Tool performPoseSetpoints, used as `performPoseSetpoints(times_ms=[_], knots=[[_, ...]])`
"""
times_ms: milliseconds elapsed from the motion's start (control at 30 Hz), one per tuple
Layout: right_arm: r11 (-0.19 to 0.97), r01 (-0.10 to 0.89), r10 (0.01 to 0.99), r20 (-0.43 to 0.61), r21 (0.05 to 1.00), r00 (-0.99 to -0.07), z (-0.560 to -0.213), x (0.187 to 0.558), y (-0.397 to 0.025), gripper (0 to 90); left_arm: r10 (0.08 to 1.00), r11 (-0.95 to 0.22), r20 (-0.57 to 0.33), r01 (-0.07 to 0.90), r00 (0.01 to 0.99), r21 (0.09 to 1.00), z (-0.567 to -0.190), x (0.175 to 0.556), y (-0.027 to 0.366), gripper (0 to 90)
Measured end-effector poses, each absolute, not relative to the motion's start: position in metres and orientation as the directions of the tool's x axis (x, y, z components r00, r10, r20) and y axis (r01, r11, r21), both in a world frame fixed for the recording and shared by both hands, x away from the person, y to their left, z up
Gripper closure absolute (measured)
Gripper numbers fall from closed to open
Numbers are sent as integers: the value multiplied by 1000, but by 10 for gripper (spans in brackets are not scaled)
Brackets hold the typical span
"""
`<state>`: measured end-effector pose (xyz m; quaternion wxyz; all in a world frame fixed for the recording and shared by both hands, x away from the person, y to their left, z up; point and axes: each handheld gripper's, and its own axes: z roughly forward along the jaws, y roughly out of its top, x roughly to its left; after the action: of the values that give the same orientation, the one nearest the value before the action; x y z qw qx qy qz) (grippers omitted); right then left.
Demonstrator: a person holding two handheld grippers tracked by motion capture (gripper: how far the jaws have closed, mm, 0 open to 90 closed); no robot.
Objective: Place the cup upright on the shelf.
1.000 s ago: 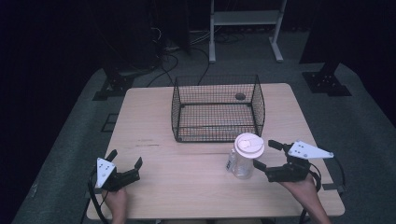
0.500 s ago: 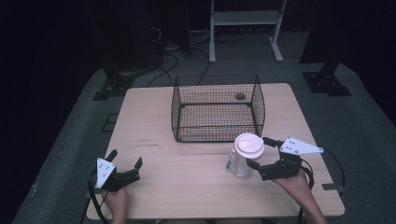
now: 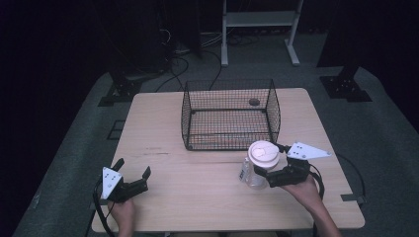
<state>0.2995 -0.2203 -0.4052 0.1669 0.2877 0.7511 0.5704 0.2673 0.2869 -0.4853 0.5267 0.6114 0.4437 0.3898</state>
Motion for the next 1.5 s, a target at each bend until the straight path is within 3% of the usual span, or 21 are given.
performPoseSetpoints(times_ms=[767,1500], knots=[[211,223,635,41,952,-771,-399,296,-206,43,953,-49,7,131,303,990,-485,267,287,0],[173,182,655,25,968,-755,-336,316,-184,43,952,-46,3,133,305,990,-485,267,288,0]])
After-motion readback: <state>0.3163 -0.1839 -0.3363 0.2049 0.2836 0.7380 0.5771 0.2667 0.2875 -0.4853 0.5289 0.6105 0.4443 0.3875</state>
